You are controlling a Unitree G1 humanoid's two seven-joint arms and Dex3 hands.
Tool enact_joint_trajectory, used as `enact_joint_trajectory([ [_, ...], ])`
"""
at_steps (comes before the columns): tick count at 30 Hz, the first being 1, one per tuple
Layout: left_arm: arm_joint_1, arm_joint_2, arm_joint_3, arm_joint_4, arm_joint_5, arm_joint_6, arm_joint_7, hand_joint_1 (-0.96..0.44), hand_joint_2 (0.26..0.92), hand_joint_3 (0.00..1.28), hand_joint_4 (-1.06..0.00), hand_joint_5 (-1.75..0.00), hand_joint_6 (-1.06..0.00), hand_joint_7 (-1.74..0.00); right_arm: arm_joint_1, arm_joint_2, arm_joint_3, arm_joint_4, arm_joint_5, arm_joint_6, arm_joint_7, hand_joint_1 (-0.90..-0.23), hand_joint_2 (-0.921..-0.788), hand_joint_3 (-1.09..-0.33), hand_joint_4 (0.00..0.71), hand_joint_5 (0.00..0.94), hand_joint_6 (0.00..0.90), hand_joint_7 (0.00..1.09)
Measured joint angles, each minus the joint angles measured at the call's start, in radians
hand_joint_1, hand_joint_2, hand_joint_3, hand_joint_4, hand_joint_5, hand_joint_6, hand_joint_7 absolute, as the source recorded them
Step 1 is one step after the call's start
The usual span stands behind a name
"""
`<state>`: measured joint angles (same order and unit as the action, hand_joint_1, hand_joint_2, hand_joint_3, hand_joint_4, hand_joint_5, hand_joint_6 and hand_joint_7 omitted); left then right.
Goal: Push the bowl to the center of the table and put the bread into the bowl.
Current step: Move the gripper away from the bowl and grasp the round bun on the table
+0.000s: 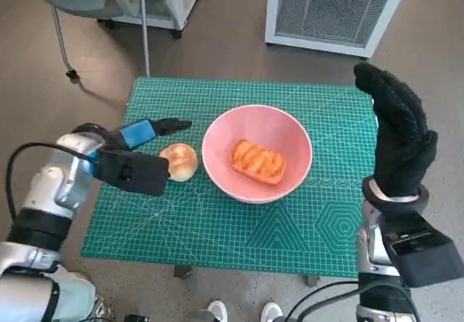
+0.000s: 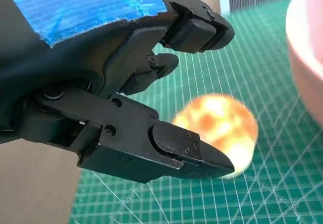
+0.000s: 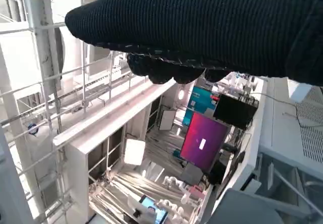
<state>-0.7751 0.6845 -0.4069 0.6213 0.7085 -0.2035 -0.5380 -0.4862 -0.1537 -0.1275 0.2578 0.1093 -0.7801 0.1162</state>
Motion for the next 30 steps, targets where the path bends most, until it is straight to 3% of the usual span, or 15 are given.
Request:
enact_joint_trajectory([
  [7,-0.039,-0.048,-0.067,0.139,0.045,-0.02,0.031,-0.02,0.782,0.0,-0.17,-0.02,-0.33,-0.01,0.003,0.0,-0.01,-0.005,-0.018,0.001,-0.01,-0.473,-0.921,-0.734,0.247,0.004,-0.001,0.65],
  [17,-0.092,-0.078,-0.096,0.241,0.063,-0.021,0.054,-0.03,0.809,0.01,-0.31,-0.04,-0.4,-0.03,0.009,0.0,-0.015,-0.005,-0.036,0.0,-0.013,-0.471,-0.921,-0.732,0.251,0.006,-0.001,0.64],
  [21,-0.105,-0.095,-0.111,0.272,0.075,-0.015,0.083,-0.03,0.825,0.02,-0.39,-0.05,-0.47,-0.05,0.01,0.0,-0.016,-0.004,-0.037,-0.001,-0.014,-0.471,-0.921,-0.734,0.252,0.006,-0.001,0.63],
  [25,-0.108,-0.1,-0.14,0.296,0.098,-0.032,0.14,-0.02,0.862,0.02,-0.59,-0.14,-0.6,-0.09,0.01,0.0,-0.016,0.001,-0.038,-0.005,-0.015,-0.47,-0.921,-0.736,0.253,0.006,-0.001,0.62],
  [26,-0.108,-0.1,-0.145,0.301,0.105,-0.04,0.159,0.12,0.883,0.08,-0.58,-0.57,-0.66,-0.17,0.01,0.0,-0.017,0.002,-0.038,-0.006,-0.015,-0.47,-0.921,-0.737,0.253,0.006,-0.001,0.62],
  [27,-0.108,-0.099,-0.152,0.307,0.112,-0.054,0.185,0.2,0.897,0.12,-0.57,-0.86,-0.65,-0.31,0.01,0.0,-0.017,0.003,-0.038,-0.007,-0.016,-0.47,-0.921,-0.737,0.253,0.006,-0.001,0.62],
  [30,-0.108,-0.09,-0.174,0.336,0.134,-0.101,0.282,0.07,0.913,0.12,-0.61,-1.17,-0.61,-0.84,0.009,0.001,-0.018,0.006,-0.038,-0.009,-0.02,-0.468,-0.921,-0.738,0.253,0.006,-0.001,0.62],
])
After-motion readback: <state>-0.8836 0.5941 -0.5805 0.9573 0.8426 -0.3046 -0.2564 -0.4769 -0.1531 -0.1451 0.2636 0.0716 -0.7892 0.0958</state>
